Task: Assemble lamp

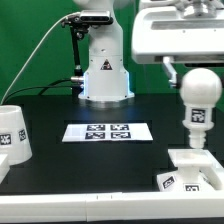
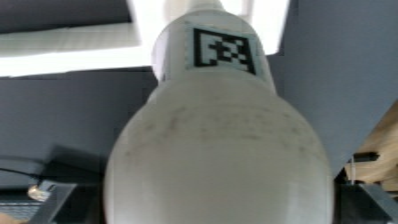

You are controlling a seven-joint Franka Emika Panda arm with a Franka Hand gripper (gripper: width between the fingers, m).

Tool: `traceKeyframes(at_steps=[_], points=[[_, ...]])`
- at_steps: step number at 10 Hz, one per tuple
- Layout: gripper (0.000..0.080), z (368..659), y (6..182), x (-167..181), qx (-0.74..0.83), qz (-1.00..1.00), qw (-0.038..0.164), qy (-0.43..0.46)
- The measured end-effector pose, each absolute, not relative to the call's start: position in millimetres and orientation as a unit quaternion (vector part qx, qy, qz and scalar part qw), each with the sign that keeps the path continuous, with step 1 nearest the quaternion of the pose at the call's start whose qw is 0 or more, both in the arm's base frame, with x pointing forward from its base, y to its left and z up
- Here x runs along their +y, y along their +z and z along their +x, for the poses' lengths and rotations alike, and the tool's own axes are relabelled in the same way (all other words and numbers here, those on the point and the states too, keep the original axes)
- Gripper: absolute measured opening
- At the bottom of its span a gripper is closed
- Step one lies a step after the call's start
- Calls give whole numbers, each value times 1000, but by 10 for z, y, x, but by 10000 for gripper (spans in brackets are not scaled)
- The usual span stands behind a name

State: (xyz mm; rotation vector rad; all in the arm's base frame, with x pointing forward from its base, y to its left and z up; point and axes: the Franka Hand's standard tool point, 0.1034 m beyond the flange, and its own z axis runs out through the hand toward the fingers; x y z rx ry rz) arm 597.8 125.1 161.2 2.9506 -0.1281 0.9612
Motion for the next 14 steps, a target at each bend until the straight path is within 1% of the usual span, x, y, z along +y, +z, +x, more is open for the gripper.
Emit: traceKeyframes(at_steps=[1, 3, 7, 9, 12, 14], points=[[567, 5969, 1566, 1291, -28, 949, 27, 312], [567, 6007, 1576, 1206, -16, 949, 38, 313], [567, 6052, 1605, 1028, -12, 948, 47, 313], [567, 6031, 1530, 1050, -7, 950, 50, 309], [567, 6021, 1483, 1066, -5, 951, 52, 306], [567, 6027, 1430, 1034, -3, 951, 58, 304]])
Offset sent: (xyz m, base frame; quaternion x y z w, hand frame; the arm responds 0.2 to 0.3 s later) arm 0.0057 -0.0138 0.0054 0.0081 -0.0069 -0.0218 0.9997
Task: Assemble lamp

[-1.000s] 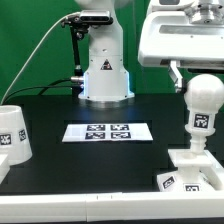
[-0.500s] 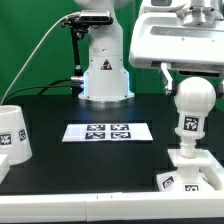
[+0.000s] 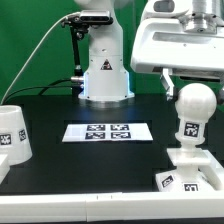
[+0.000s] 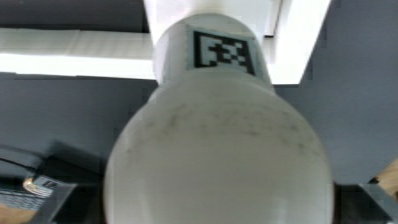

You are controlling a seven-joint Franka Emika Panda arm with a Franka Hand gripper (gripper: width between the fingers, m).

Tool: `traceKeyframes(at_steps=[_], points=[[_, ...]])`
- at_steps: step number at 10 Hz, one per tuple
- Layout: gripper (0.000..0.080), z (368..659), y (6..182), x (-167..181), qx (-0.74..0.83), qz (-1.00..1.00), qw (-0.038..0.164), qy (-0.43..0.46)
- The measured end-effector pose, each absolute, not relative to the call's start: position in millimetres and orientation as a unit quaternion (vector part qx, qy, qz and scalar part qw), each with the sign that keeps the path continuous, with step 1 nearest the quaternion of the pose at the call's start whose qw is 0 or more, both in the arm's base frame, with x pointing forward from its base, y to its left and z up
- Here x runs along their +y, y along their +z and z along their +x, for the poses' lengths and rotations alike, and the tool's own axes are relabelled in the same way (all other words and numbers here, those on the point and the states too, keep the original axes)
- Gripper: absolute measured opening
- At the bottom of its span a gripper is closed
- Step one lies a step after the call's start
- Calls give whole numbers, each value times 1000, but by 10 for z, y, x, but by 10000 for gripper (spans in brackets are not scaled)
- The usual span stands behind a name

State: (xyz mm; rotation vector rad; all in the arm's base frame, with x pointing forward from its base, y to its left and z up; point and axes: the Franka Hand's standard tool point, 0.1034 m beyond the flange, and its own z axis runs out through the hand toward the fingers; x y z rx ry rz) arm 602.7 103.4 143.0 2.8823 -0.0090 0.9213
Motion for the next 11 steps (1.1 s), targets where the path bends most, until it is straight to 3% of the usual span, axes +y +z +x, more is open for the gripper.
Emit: traceKeyframes(at_steps=[4, 5, 9, 10, 11], points=[[567, 6052, 1356, 931, -3, 948, 67, 312], [636, 6050, 1353, 936, -2, 948, 67, 311], [694, 6049, 1350, 934, -2, 948, 67, 311], [698, 6052, 1354, 919, -1, 949, 68, 308], [699, 6091, 1465, 808, -9, 955, 62, 290]])
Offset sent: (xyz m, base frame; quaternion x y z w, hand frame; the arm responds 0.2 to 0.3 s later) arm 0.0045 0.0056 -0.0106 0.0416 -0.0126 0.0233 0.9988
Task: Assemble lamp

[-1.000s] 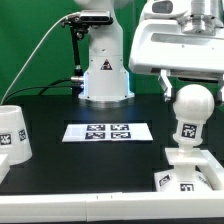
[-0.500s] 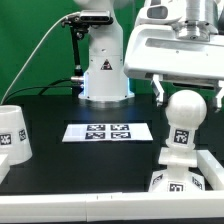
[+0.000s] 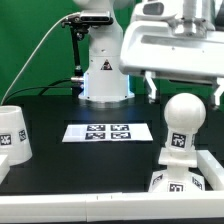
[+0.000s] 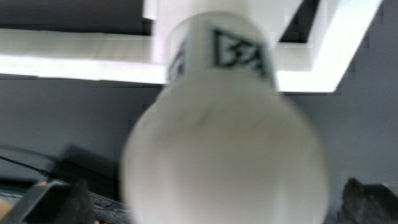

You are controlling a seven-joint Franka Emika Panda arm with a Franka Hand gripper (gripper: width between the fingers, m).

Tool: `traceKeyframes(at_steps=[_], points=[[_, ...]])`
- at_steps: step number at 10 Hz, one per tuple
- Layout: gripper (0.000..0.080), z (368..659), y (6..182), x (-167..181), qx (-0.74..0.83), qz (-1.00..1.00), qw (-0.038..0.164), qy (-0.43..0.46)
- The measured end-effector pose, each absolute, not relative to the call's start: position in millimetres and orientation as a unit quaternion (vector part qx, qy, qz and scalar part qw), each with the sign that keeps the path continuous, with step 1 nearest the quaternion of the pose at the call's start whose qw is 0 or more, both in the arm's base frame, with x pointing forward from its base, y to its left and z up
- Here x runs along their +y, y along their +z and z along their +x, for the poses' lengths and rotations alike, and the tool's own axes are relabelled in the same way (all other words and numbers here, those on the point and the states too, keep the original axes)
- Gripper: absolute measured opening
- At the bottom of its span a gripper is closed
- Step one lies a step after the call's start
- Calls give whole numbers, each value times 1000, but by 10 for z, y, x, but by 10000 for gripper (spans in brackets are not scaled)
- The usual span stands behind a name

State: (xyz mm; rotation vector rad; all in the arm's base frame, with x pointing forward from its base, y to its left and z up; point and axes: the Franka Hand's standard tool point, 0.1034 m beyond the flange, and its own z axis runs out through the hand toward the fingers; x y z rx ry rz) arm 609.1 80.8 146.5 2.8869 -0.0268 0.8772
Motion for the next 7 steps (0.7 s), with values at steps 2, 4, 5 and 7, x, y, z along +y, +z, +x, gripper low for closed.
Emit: traceKeyframes(at_steps=[2, 4, 5, 7], points=[[699, 6140, 1612, 675, -35, 967, 41, 249], [699, 6187, 1635, 651, -50, 975, 31, 212], [699, 6137, 1621, 723, -60, 985, 22, 159], [699, 6113, 1715, 821, -85, 992, -4, 91]])
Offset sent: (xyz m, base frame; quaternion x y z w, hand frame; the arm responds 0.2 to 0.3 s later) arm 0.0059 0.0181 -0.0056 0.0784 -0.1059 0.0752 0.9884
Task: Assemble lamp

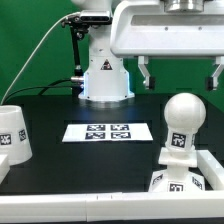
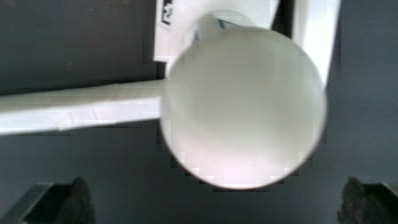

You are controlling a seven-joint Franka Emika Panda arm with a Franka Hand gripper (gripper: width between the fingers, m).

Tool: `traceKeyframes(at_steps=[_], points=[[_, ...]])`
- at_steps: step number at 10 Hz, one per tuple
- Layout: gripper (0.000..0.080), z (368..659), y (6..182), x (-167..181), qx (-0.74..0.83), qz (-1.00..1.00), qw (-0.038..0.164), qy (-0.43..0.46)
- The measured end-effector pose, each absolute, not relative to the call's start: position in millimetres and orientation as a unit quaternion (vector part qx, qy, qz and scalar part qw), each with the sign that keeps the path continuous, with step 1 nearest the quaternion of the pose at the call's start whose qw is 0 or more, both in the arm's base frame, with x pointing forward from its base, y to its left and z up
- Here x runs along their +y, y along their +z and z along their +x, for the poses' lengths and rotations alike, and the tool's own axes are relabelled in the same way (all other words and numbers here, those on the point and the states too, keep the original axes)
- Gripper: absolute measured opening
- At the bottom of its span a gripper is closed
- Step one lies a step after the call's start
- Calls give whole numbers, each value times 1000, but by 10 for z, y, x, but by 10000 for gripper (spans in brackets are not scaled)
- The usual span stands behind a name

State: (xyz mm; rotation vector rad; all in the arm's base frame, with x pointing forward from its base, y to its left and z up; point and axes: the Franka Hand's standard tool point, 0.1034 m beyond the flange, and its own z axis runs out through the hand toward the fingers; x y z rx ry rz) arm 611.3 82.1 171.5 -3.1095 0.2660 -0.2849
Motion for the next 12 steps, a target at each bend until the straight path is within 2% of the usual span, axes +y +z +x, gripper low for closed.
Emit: traceKeyframes(at_steps=[1, 4, 5, 7, 12], points=[[699, 6121, 1756, 872, 86, -993, 4, -75], [699, 6121, 1731, 874, 86, -993, -3, -75], [699, 6114, 1720, 857, 87, -994, 0, -72], [699, 6098, 1644, 677, 121, -991, 26, -57], [699, 6170, 1395, 707, 145, -986, 14, -77]])
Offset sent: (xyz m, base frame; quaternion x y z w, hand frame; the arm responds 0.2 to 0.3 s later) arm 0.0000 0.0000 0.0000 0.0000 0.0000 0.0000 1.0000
